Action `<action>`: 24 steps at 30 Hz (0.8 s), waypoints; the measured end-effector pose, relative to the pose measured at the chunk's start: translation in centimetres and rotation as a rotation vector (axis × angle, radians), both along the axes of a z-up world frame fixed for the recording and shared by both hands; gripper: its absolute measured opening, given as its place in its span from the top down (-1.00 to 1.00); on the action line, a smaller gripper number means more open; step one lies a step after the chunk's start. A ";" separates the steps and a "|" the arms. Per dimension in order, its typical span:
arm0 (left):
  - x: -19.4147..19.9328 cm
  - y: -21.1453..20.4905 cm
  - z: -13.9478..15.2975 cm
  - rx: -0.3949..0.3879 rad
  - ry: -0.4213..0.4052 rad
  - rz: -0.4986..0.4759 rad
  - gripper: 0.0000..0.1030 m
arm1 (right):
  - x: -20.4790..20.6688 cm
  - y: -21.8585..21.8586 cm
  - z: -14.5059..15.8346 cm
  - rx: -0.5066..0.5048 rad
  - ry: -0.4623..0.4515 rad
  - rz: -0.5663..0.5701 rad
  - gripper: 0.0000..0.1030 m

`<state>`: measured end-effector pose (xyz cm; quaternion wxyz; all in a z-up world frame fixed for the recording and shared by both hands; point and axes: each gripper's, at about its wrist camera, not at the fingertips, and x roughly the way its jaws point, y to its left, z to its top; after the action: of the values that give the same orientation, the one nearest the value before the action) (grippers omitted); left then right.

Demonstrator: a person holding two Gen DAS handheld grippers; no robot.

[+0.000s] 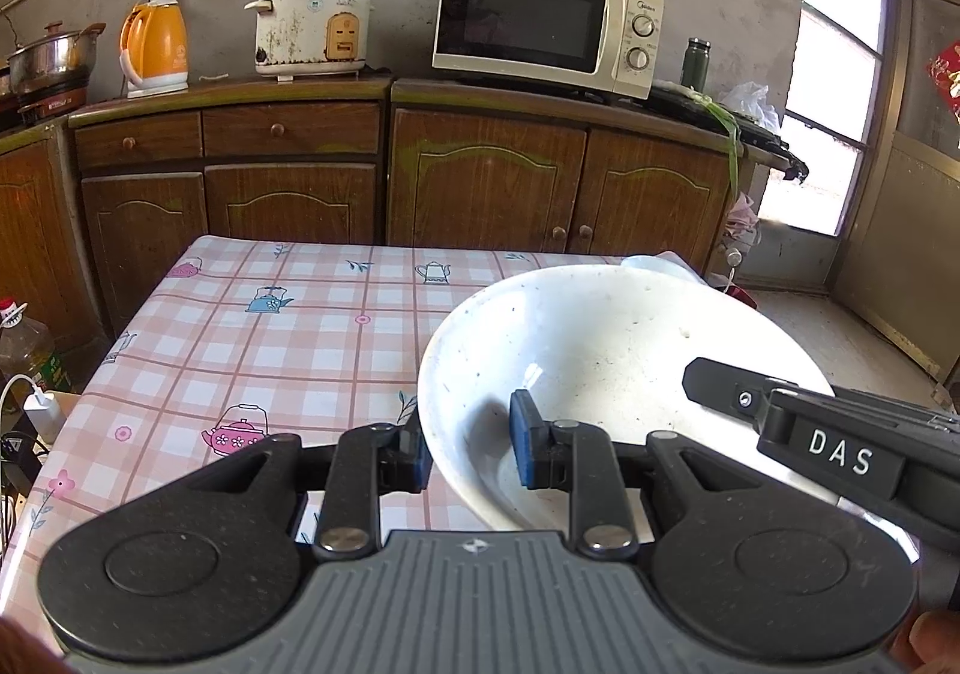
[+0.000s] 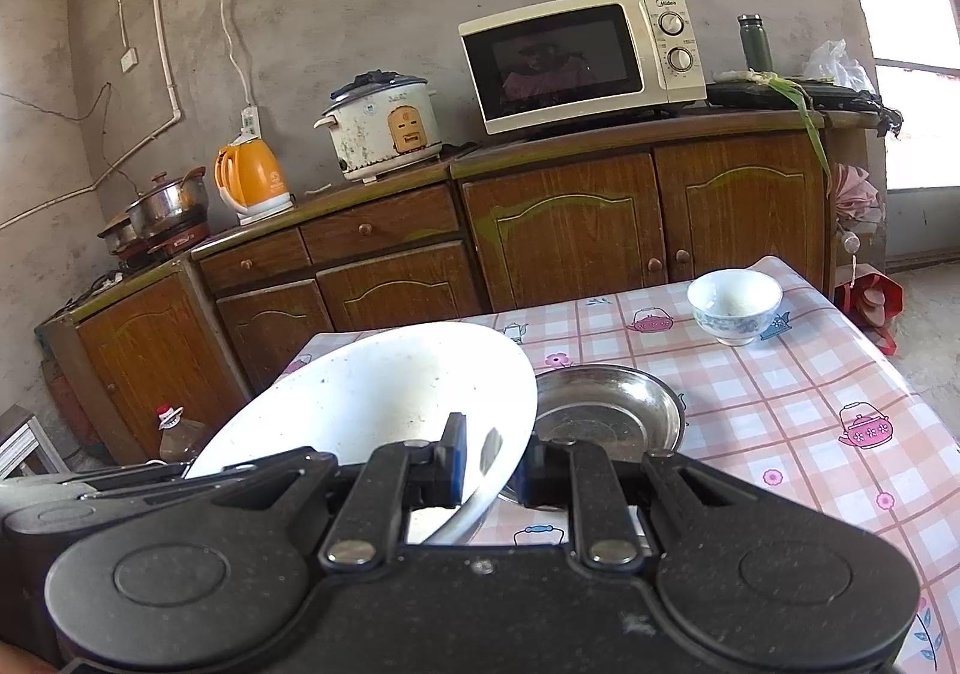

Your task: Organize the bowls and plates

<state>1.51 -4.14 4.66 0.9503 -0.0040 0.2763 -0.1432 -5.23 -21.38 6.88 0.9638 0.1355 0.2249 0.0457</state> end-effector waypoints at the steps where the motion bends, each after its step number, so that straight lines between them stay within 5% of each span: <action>1: 0.0 -0.1 -0.1 0.000 0.002 -0.002 0.52 | 0.0 0.0 0.0 0.000 0.001 -0.001 0.59; 24: -0.1 -1.0 -0.9 -0.002 0.036 -0.044 0.52 | -1.1 -1.2 -0.8 0.004 0.025 -0.038 0.59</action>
<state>1.45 -5.13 3.77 0.9418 -0.0015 0.2933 -0.1645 -6.29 -22.54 6.07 0.9614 0.1423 0.2342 0.0263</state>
